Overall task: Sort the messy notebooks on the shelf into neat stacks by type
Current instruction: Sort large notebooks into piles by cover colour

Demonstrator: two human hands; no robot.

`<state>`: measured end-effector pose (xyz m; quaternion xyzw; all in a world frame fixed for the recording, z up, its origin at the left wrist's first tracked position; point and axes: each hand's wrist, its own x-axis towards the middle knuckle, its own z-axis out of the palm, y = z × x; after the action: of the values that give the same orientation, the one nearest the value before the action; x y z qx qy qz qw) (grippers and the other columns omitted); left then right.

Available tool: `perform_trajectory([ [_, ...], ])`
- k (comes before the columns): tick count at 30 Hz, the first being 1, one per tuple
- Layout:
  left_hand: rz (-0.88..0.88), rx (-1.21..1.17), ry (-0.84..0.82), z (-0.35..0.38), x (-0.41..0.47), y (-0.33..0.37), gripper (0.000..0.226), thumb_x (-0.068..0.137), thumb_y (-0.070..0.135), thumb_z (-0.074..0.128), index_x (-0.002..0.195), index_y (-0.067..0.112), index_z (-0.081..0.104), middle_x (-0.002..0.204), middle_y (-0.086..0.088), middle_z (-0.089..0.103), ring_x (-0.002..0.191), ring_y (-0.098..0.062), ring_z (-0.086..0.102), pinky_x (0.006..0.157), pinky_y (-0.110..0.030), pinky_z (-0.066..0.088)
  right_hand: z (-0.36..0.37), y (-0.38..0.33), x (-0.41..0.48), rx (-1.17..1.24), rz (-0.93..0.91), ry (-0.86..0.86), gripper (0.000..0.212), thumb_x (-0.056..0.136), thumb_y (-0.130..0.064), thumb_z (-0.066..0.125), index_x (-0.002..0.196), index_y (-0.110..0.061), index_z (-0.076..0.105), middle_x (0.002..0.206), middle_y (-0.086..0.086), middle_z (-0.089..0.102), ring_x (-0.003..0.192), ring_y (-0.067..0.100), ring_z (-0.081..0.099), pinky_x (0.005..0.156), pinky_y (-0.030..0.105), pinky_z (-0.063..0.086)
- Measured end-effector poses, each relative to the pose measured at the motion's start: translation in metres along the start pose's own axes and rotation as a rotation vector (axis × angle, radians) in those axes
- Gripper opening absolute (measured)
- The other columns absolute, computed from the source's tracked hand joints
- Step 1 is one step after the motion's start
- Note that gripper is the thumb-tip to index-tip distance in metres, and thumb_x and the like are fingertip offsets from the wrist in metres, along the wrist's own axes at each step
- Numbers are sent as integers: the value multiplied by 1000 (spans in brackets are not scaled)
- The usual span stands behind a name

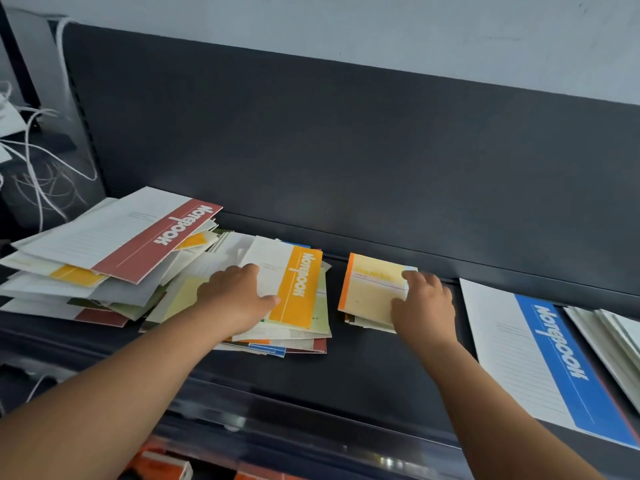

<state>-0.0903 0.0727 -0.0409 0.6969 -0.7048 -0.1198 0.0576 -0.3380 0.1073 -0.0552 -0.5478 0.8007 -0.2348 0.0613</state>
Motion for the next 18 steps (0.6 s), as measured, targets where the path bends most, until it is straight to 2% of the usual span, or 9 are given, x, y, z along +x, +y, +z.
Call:
perform_trajectory([
  [3,-12,32,-18,5,0,-7,70,85,58,54,141,20,34,139,-2,46,122,-26,49,92,-38,45,1,-28,-18,61,-259,52,46,94,-14,54,140,-13,47,147,5,40,134,26,36,105,32,32],
  [5,-32,8,-11,7,1,-10,71,82,57,60,138,20,36,135,-3,49,118,-26,51,89,-37,47,5,-51,-31,154,-443,-59,42,95,-20,54,136,-14,50,142,2,47,131,21,42,101,26,33],
  [7,-57,-1,20,5,2,-12,77,77,55,67,137,20,35,130,-4,52,115,-27,53,85,-36,48,15,-68,-43,100,-550,-222,49,98,-31,51,144,-17,41,150,0,40,139,19,34,109,25,28],
  [10,-120,-56,34,-2,4,-18,75,77,41,73,137,17,34,126,-6,54,110,-25,54,76,-32,50,34,-78,-52,-189,-558,-391,62,100,-47,39,152,-20,21,161,0,16,149,23,11,120,39,7],
  [13,-185,-276,79,-3,11,-36,34,85,16,60,118,12,52,102,-4,61,86,-19,60,56,-28,44,43,-82,-55,-311,-610,-435,63,99,-53,32,154,-25,14,163,-4,7,150,24,-3,118,49,-8],
  [16,-218,-559,104,-5,15,-54,17,90,7,45,103,6,56,92,-4,62,77,-21,59,57,-30,49,46,-82,-53,-316,-600,-411,65,99,-54,31,154,-27,9,163,-4,4,150,23,-5,118,50,-11],
  [18,-215,-702,166,-11,14,-60,23,93,3,41,107,14,55,99,-4,62,81,-22,59,61,-31,52,48,-80,-51,-347,-559,-358,69,98,-57,30,154,-25,8,163,-1,5,150,23,-6,117,51,-12],
])
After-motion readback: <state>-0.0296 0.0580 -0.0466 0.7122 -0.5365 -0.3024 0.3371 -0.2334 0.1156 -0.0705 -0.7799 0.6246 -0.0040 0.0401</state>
